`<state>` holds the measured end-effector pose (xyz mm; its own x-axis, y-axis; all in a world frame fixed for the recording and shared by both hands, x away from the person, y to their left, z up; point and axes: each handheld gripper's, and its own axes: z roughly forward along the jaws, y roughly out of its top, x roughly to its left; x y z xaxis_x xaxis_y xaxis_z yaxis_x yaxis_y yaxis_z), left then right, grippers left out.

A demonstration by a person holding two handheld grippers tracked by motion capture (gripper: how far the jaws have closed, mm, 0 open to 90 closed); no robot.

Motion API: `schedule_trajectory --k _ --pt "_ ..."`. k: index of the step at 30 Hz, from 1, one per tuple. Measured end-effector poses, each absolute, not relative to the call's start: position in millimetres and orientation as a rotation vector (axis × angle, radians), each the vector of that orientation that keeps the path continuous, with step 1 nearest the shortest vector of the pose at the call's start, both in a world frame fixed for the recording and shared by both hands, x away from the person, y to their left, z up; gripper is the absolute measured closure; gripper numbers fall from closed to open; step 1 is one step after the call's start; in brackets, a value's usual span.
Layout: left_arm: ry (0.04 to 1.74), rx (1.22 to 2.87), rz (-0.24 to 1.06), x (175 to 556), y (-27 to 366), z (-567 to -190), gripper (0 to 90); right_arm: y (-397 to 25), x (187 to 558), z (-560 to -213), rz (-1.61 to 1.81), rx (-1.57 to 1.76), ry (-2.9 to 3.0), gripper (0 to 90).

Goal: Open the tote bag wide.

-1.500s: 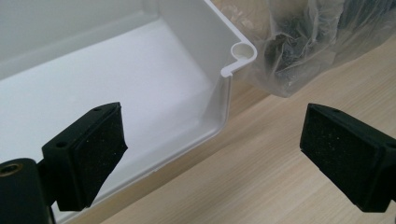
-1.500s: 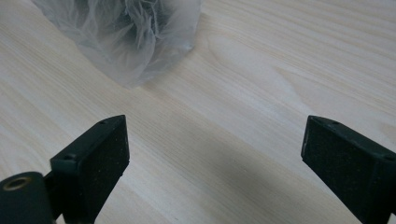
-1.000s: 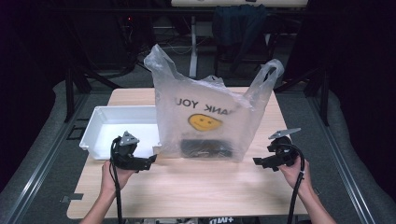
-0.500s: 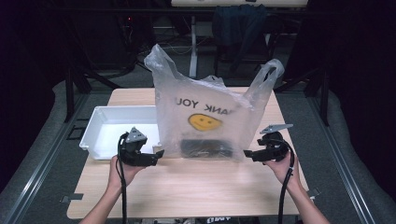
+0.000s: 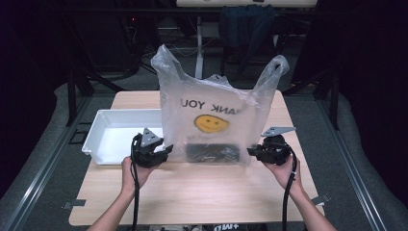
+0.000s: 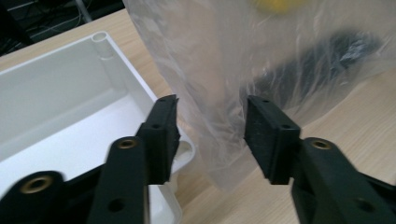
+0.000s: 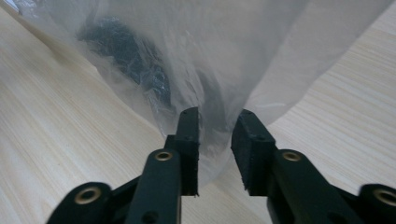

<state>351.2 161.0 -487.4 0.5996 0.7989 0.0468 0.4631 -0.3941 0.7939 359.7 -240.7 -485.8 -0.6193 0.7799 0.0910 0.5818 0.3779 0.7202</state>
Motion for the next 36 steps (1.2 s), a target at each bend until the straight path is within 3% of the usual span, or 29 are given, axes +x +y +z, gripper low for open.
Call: schedule_trajectory --k 3,4,8,12,21,25,28,29,31,33,34,36 --pt "1.007 2.053 0.53 354.1 162.6 -491.5 68.2 -237.1 362.6 -487.2 1.078 1.208 2.381 83.3" --pt "1.011 2.057 0.532 355.3 162.9 -493.9 74.7 -233.2 365.5 -489.2 1.055 1.205 2.395 88.5" --pt "1.043 2.077 0.464 360.0 166.4 -504.0 83.6 -229.0 370.9 -494.9 1.029 1.211 2.413 90.0" --pt "1.057 2.082 0.446 361.1 165.2 -510.0 85.9 -228.5 372.6 -497.9 1.016 1.226 2.433 90.0" --pt "1.033 2.164 0.4 360.6 156.7 -519.3 85.6 -227.9 377.1 -513.7 0.897 1.256 2.525 90.0" --pt "1.026 2.184 0.394 360.5 155.4 -519.3 74.4 -228.7 377.8 -515.6 0.894 1.259 2.536 90.0" --pt "1.033 2.157 0.422 359.4 156.6 -514.1 61.7 -228.3 378.5 -517.3 0.888 1.261 2.546 90.0" --pt "1.053 2.121 0.447 358.6 156.8 -511.6 53.9 -227.4 379.3 -520.1 0.9 1.268 2.557 90.0" --pt "1.048 2.107 0.459 357.8 156.6 -509.8 50.5 -227.7 379.4 -521.6 0.893 1.273 2.562 90.0" --pt "1.046 2.11 0.453 357.5 157.5 -510.1 50.8 -228.2 379.7 -522.4 0.89 1.273 2.565 90.0" --pt "1.043 2.104 0.446 357.3 158.4 -510.2 60.1 -229.2 380.8 -524.4 0.874 1.282 2.572 90.0" --pt "1.026 2.1 0.434 357.2 159.6 -509.9 68.0 -229.3 382.2 -527.5 0.851 1.286 2.592 90.0"
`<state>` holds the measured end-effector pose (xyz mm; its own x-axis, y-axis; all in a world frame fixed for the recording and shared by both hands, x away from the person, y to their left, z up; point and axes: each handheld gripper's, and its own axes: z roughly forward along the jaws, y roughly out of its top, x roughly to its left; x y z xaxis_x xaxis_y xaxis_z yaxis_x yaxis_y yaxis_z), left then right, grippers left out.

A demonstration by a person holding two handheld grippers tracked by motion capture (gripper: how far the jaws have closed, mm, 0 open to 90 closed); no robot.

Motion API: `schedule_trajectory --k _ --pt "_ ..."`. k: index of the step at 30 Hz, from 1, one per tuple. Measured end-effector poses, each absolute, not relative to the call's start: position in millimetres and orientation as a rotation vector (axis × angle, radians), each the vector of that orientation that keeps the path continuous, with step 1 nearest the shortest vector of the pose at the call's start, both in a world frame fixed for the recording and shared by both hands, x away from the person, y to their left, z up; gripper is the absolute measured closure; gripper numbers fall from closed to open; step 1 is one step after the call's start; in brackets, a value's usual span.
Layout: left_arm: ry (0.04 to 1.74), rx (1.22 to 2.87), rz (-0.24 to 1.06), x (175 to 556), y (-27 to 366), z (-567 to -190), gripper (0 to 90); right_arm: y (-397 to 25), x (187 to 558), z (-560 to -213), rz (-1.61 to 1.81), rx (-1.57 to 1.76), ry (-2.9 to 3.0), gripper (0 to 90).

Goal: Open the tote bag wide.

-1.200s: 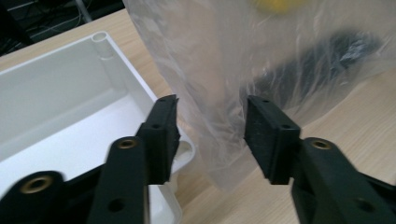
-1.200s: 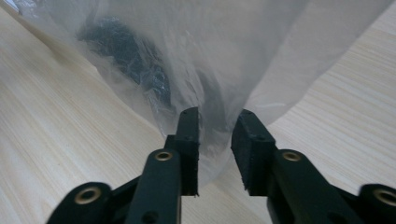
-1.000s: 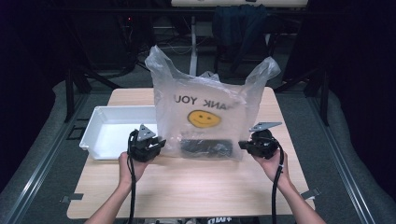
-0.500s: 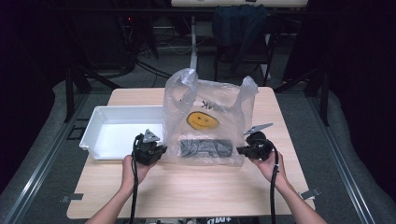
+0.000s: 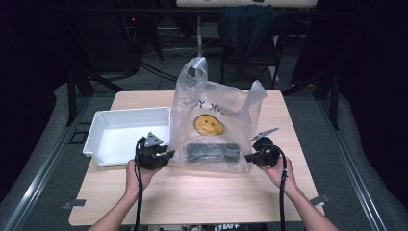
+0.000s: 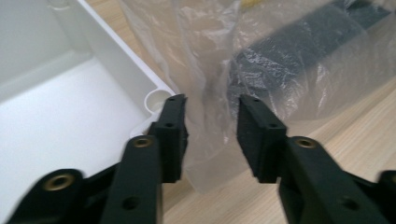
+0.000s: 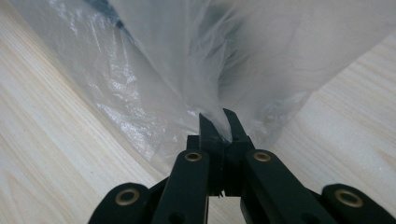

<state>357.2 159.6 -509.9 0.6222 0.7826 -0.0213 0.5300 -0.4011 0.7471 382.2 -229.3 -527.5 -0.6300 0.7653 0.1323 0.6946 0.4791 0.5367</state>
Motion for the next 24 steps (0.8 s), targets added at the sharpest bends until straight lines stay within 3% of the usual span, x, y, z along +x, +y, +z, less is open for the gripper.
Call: schedule_trajectory --k 3,11,13,15,17,19,22,23,24 --pt "1.023 2.088 0.45 354.3 160.7 -506.8 80.4 -228.7 382.8 -530.8 0.825 1.302 2.613 90.0" --pt "1.048 2.163 0.382 356.3 155.7 -523.5 86.8 -230.7 381.7 -531.0 0.807 1.297 2.63 87.7" --pt "1.049 2.16 0.376 356.4 155.1 -525.5 87.4 -234.1 382.0 -527.9 0.826 1.29 2.631 75.0" --pt "1.051 2.18 0.346 356.9 153.6 -528.5 87.8 -241.2 379.9 -516.9 0.914 1.274 2.61 50.7" --pt "1.043 2.214 0.327 356.5 150.3 -532.0 87.6 -245.8 376.6 -504.9 0.954 1.253 2.569 41.6" --pt "1.034 2.254 0.313 355.1 148.5 -535.8 87.2 -246.8 373.4 -495.4 1.045 1.24 2.507 39.2" --pt "1.032 2.262 0.31 354.8 148.6 -536.5 85.6 -245.2 370.7 -486.8 1.078 1.217 2.455 42.8" --pt "1.034 2.257 0.307 354.7 148.8 -536.2 85.6 -242.5 369.5 -482.6 1.095 1.201 2.432 49.1" --pt "1.028 2.255 0.302 354.6 148.7 -535.6 84.2 -239.8 368.5 -480.6 1.099 1.196 2.411 62.7"
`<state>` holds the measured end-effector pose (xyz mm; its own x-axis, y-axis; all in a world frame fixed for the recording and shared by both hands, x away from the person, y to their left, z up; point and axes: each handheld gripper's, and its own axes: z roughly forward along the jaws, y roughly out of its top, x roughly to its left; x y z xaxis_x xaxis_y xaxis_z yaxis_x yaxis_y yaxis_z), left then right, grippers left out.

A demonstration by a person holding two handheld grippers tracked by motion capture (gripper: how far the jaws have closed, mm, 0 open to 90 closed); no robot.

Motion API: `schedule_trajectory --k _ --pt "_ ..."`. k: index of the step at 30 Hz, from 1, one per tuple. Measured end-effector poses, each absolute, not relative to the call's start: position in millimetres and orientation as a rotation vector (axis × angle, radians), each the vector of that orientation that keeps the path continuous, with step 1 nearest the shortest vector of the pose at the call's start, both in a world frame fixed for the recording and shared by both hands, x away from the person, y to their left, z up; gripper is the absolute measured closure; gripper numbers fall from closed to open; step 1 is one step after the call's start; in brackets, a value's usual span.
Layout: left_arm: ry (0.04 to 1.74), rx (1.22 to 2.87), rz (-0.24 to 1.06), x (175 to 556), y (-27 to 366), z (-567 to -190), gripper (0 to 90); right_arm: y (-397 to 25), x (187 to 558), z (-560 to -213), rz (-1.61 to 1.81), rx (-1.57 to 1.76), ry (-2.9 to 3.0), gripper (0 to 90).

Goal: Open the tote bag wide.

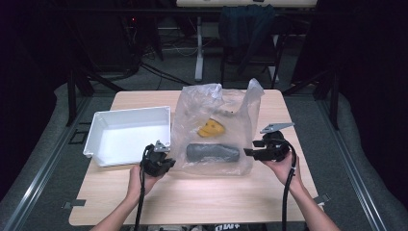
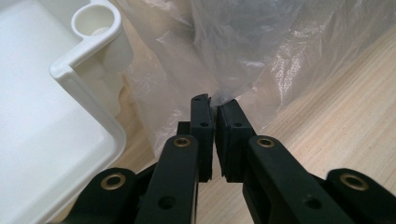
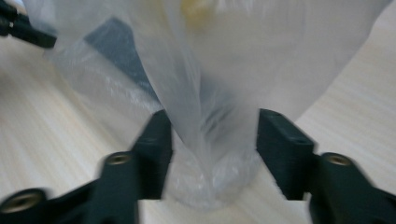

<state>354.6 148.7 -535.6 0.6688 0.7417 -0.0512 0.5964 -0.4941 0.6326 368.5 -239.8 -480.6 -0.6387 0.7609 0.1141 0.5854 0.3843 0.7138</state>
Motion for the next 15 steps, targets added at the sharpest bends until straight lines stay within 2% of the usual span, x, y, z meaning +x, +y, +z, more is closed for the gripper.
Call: schedule_trajectory --k 2,3,4,5,6,7,8,11,15 --pt "1.007 2.253 0.3 352.9 148.5 -533.0 79.3 -235.0 368.8 -482.0 1.096 1.197 2.401 76.9" --pt "0.994 2.253 0.311 351.6 148.0 -530.6 73.7 -233.4 369.1 -483.9 1.071 1.201 2.412 83.1" --pt "0.988 2.243 0.333 349.8 147.2 -527.7 61.3 -231.5 370.7 -490.4 1.04 1.196 2.435 88.8" --pt "0.988 2.224 0.357 347.8 147.3 -523.6 61.3 -231.5 370.7 -490.4 1.04 1.196 2.435 88.8" --pt "0.984 2.195 0.383 345.6 147.1 -518.9 58.2 -231.6 371.3 -493.4 1.032 1.199 2.449 89.6" --pt "0.98 2.136 0.461 340.5 146.8 -507.6 53.4 -232.2 370.9 -496.6 1.014 1.211 2.465 89.9" --pt "0.98 2.136 0.461 340.5 146.8 -507.6 50.8 -232.2 370.9 -496.6 1.014 1.211 2.465 89.9" --pt "0.965 2.069 0.551 335.2 148.0 -492.5 49.5 -232.3 371.2 -498.5 1.007 1.22 2.495 90.0" --pt "0.993 2.067 0.553 345.3 145.6 -493.6 48.6 -227.9 375.1 -508.9 0.98 1.207 2.558 90.0"
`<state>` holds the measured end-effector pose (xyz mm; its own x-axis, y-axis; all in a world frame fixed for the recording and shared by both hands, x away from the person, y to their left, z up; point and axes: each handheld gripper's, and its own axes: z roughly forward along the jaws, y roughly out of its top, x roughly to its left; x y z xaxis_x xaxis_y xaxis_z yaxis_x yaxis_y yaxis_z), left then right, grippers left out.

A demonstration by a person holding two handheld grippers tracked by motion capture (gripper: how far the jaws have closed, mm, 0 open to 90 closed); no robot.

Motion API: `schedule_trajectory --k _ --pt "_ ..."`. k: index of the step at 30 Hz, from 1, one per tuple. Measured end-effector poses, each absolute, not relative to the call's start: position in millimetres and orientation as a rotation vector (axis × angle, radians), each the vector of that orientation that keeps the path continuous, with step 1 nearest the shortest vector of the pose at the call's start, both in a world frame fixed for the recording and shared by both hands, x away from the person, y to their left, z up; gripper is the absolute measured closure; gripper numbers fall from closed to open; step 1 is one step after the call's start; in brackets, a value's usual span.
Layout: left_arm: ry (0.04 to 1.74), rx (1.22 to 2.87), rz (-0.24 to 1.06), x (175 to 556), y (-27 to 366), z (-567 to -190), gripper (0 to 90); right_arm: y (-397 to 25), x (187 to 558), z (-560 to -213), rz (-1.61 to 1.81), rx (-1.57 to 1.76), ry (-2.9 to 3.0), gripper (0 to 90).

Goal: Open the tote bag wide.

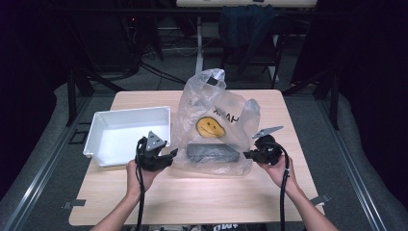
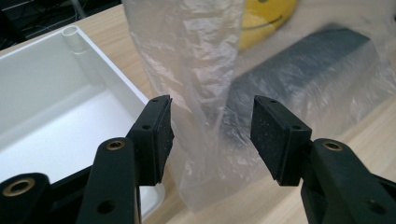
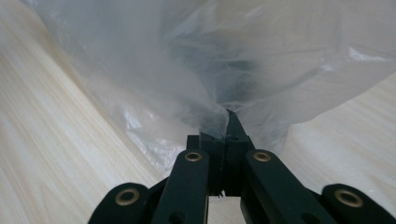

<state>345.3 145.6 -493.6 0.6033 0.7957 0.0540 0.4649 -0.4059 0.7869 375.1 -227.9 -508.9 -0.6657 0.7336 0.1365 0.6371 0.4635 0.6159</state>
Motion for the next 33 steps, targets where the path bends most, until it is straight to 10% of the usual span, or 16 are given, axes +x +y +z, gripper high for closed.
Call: schedule_trajectory --k 6,10,15,19,23,27,30,33 --pt "0.986 2.132 0.537 349.6 137.7 -508.6 82.7 -223.0 371.9 -512.2 0.919 1.217 2.6 90.0" --pt "1.005 2.179 0.482 352.4 140.8 -519.6 88.1 -227.8 374.9 -515.6 0.914 1.255 2.585 86.9" --pt "1.025 2.207 0.4 353.6 144.3 -527.2 88.5 -236.4 365.0 -497.4 0.945 1.207 2.494 50.7" --pt "1.031 2.231 0.357 352.4 140.3 -534.9 88.6 -229.0 357.0 -485.8 1.029 1.099 2.413 55.8" --pt "1.035 2.26 0.335 354.0 135.7 -541.6 88.5 -222.1 361.1 -486.4 1.027 1.103 2.418 86.3" --pt "1.039 2.274 0.334 350.3 135.0 -540.5 86.5 -228.3 362.7 -491.5 1.028 1.139 2.439 90.0" --pt "1.025 2.277 0.352 346.9 136.7 -535.4 79.8 -233.3 362.9 -492.3 1.042 1.156 2.444 90.0" --pt "1.016 2.275 0.462 339.8 137.0 -522.0 52.1 -240.2 361.8 -493.4 1.034 1.161 2.468 90.0"
